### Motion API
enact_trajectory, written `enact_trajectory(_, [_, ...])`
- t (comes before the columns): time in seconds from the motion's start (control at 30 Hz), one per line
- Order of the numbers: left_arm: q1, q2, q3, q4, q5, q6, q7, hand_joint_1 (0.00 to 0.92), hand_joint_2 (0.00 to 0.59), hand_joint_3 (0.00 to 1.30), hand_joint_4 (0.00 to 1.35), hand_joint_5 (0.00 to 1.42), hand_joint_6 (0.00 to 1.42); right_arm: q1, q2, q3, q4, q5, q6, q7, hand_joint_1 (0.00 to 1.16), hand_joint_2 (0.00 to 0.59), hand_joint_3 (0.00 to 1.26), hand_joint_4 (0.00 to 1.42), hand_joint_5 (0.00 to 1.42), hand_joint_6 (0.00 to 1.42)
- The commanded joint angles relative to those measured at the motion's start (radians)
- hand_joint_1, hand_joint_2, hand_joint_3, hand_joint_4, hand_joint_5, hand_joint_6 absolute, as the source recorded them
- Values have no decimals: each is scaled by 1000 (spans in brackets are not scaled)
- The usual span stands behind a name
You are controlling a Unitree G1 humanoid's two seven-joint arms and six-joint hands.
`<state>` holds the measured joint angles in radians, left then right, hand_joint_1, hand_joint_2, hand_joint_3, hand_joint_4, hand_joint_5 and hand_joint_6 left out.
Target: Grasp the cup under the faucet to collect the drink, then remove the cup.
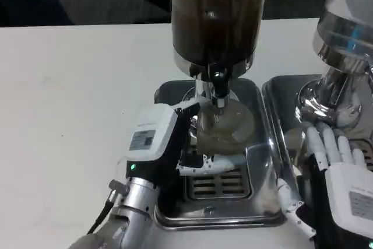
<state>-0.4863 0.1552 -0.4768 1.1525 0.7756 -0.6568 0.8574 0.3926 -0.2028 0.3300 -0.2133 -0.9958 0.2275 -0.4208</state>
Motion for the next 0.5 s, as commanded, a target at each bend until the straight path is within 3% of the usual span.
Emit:
enact_trajectory(0.03, [-4, -3, -35, 13, 5, -5, -15, 742, 0, 846, 1009, 1144, 1336, 6, 5, -7, -13, 0, 3, -4, 198, 514, 44, 0, 0, 0])
enact_trajectory(0.23, [5, 0, -49, 11, 1, -1, 1, 729, 0, 843, 996, 1130, 1351, 4, 4, -7, -9, 4, 0, -2, 200, 511, 44, 0, 0, 0])
enact_trajectory(0.3, [3, 3, -53, 8, 1, 8, 8, 708, 0, 788, 929, 1075, 1275, 2, 3, -8, -8, 5, -2, -1, 202, 510, 44, 0, 0, 0])
enact_trajectory(0.43, [3, 11, -49, 6, -16, 5, 0, 560, 16, 607, 764, 942, 1094, -3, 3, -12, -5, 10, -2, 0, 204, 510, 44, 0, 0, 0])
enact_trajectory(0.5, [5, 15, -47, 9, -29, -6, -19, 413, 45, 446, 619, 844, 919, -3, 3, -14, -4, 16, -3, 1, 205, 509, 44, 0, 0, 0])
